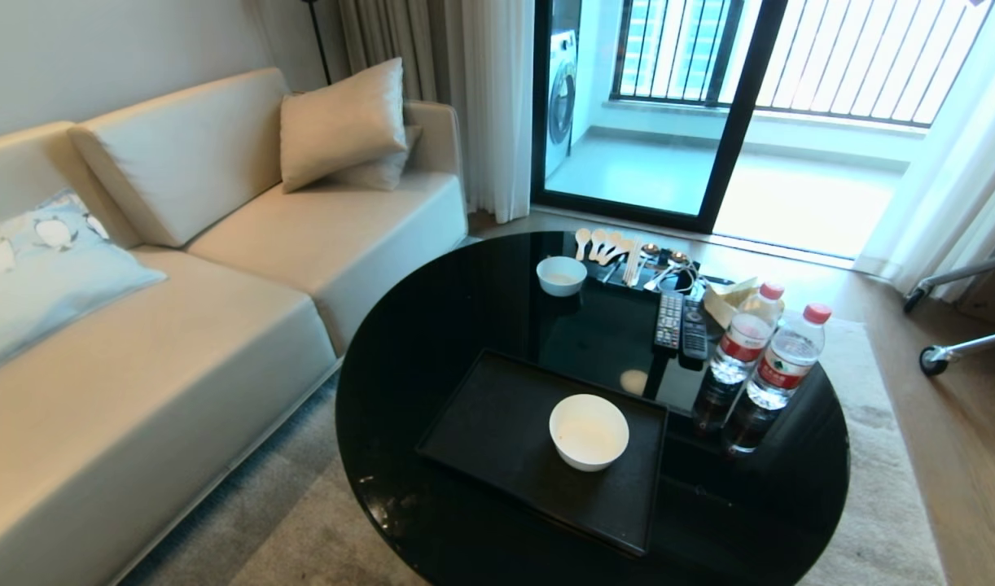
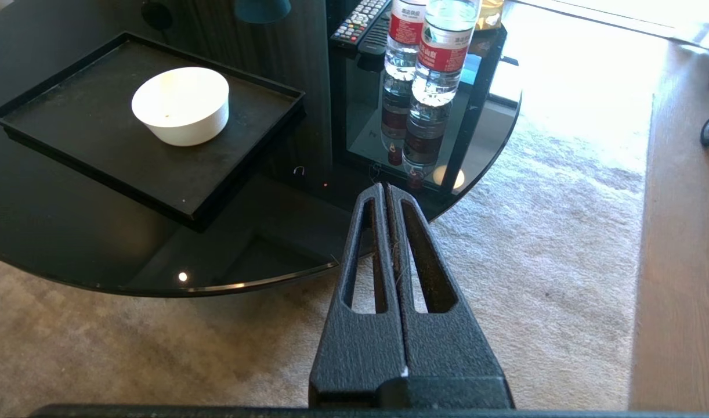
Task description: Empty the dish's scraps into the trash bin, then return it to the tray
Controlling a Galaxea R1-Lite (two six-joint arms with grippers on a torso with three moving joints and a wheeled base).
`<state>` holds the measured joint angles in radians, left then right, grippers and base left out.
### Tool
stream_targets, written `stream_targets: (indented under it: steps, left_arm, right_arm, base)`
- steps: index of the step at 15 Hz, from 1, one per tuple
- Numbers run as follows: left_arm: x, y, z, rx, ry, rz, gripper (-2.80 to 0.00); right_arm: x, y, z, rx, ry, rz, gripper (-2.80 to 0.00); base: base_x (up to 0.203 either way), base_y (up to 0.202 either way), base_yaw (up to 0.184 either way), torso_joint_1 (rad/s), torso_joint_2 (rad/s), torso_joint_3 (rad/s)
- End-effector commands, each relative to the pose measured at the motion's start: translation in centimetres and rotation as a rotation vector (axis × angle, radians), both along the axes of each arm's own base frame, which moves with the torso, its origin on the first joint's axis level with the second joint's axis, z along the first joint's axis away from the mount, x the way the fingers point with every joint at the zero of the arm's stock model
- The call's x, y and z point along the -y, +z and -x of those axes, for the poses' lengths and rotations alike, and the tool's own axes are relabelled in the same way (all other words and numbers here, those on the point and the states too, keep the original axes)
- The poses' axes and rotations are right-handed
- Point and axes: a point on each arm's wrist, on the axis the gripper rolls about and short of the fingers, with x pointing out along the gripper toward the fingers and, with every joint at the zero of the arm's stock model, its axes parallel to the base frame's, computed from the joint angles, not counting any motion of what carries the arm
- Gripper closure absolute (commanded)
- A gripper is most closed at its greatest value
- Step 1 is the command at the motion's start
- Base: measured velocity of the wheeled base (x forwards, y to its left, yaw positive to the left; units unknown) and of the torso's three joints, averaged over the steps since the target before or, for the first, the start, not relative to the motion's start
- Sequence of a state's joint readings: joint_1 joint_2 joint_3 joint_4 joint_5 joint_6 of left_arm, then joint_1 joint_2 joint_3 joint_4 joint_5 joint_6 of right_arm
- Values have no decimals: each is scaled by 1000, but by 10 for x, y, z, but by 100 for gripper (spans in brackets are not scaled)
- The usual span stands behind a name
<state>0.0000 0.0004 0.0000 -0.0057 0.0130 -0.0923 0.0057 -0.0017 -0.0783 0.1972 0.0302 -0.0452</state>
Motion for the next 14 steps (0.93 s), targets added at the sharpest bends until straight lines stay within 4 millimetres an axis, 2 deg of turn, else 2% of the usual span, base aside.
stream_targets:
  steps: [1, 14]
  left_arm:
    - [0, 0, 0, 1, 1, 1, 0]
    - [0, 0, 0, 1, 1, 1, 0]
  right_arm:
    - [0, 0, 0, -4, 1, -1, 0]
    - [0, 0, 0, -4, 1, -1, 0]
  base:
    - [0, 0, 0, 0, 0, 0]
    - [0, 0, 0, 0, 0, 0]
